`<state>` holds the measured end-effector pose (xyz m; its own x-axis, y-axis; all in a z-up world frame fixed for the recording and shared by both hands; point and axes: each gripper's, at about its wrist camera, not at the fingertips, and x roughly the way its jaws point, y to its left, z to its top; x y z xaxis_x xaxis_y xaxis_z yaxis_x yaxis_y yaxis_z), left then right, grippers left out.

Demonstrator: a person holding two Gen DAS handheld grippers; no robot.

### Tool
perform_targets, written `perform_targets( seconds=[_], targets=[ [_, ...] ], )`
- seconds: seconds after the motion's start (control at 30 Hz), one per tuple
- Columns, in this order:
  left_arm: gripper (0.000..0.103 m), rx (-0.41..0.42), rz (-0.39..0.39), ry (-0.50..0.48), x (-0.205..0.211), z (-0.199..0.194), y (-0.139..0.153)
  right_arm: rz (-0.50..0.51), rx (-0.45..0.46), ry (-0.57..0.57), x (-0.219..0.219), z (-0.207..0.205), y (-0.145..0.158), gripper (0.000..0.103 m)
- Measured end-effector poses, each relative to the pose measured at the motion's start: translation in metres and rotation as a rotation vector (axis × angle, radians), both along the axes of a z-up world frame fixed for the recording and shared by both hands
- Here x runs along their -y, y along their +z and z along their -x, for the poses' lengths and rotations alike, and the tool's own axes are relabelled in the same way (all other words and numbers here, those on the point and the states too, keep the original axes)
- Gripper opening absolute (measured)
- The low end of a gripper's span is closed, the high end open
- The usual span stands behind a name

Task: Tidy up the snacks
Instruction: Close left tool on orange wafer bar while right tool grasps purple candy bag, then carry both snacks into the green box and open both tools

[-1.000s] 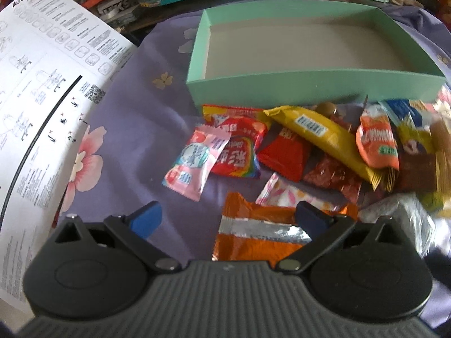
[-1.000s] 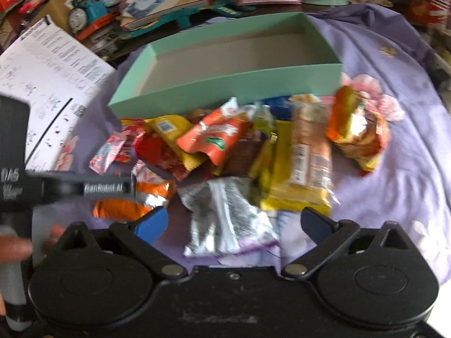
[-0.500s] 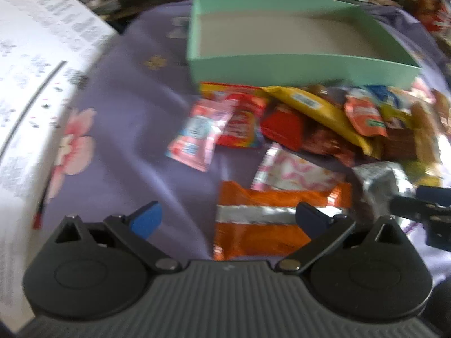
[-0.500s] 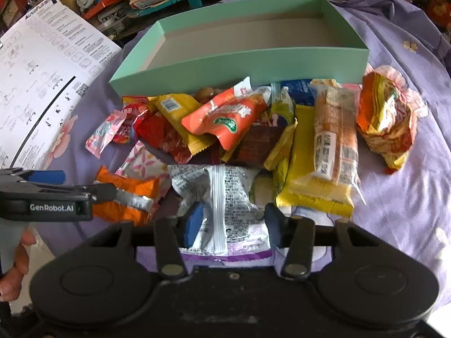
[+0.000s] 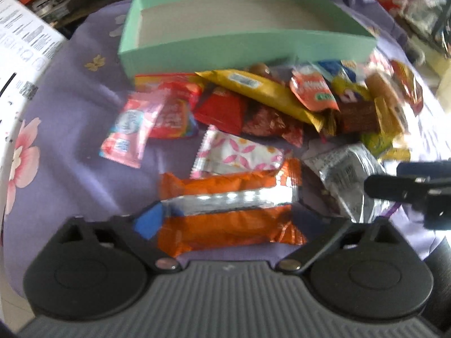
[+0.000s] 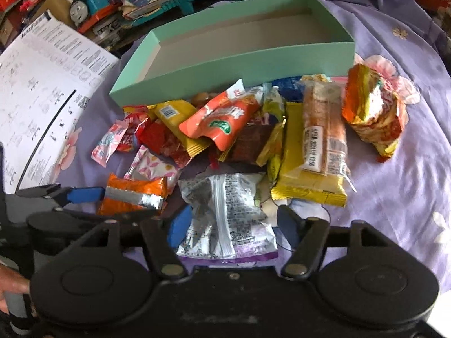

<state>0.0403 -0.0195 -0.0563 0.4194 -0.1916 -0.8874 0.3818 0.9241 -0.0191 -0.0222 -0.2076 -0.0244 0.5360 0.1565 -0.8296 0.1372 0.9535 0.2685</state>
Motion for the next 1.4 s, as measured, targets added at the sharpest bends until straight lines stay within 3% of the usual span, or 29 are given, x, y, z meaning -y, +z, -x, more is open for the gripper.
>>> perform_targets(
  seconds=[0.17,0.3,0.4,0.5,0.57,0.63,1.03,1.4],
  targets=[
    [0.087,-0.018,0.052,0.039,-0.022,0.0,0.004,0.02,-0.019,0.023,-0.012,-0.013,-0.011,0.07],
    [0.1,-0.038,0.045,0.05,-0.025,-0.001,0.002,0.032,-0.031,0.036,-0.019,-0.018,-0.02,0.072],
    [0.102,-0.058,0.048,0.029,-0.018,-0.002,-0.002,0.042,-0.022,0.026,-0.019,-0.016,-0.017,0.049],
    [0.103,-0.053,0.027,0.013,-0.007,-0.002,-0.008,0.006,-0.023,-0.003,-0.009,-0.011,-0.013,0.046],
    [0.097,-0.049,0.034,0.015,-0.005,-0.002,-0.01,-0.008,-0.027,-0.015,-0.005,-0.007,-0.012,0.046],
    [0.077,-0.035,0.056,-0.003,-0.004,0.001,-0.005,-0.025,-0.029,-0.024,-0.002,-0.002,-0.011,0.045],
    [0.075,0.014,0.109,0.041,-0.026,0.013,0.03,-0.088,0.007,-0.023,0.001,0.007,0.013,0.045],
    [0.075,0.123,0.178,0.077,-0.039,-0.013,0.082,-0.099,0.126,-0.002,0.001,-0.016,0.071,0.045]
  ],
)
